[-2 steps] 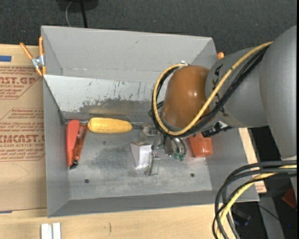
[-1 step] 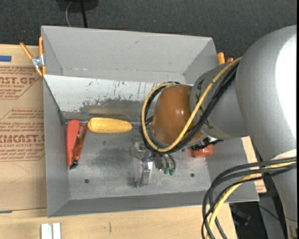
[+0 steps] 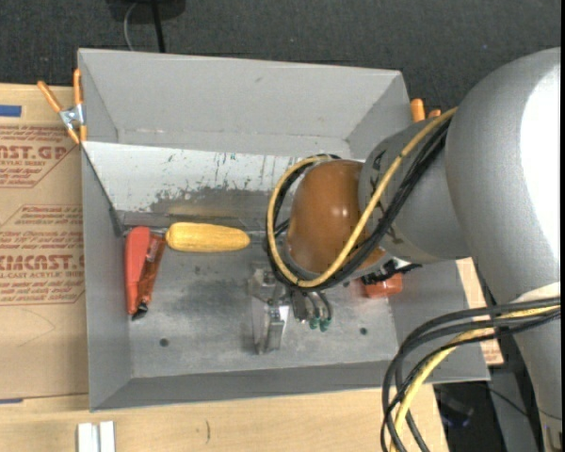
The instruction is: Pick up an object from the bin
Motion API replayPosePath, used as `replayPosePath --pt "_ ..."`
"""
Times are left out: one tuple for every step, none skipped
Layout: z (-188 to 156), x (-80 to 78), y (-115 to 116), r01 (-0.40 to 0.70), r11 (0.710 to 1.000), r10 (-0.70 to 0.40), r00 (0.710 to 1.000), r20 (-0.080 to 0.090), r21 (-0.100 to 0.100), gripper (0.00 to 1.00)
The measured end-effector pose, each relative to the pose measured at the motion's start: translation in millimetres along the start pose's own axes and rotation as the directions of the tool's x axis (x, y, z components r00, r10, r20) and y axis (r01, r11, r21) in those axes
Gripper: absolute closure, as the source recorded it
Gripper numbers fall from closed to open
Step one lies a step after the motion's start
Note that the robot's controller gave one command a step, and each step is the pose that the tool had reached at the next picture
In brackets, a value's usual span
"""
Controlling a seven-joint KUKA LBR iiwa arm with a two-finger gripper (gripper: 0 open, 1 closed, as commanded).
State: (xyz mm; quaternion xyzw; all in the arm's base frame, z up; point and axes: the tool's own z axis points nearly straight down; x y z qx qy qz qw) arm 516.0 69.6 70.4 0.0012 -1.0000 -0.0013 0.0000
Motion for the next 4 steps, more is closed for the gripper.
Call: replayPosePath --pt "-43.0 0.7 -2.0 -0.011 1.000 0.011 1.000 -0.008 0.000 1.00" --pt "-77.2 -14.0 -8.9 -0.048 0.999 0.048 0.999 0.006 -0.002 1.00" --pt "-109.1 -13.3 -7.3 -0.061 0.998 0.061 0.998 -0.013 0.001 1.00" --pt "-164.0 -14.8 -14.1 -0.069 0.998 0.069 0.998 -0.001 -0.002 1.00"
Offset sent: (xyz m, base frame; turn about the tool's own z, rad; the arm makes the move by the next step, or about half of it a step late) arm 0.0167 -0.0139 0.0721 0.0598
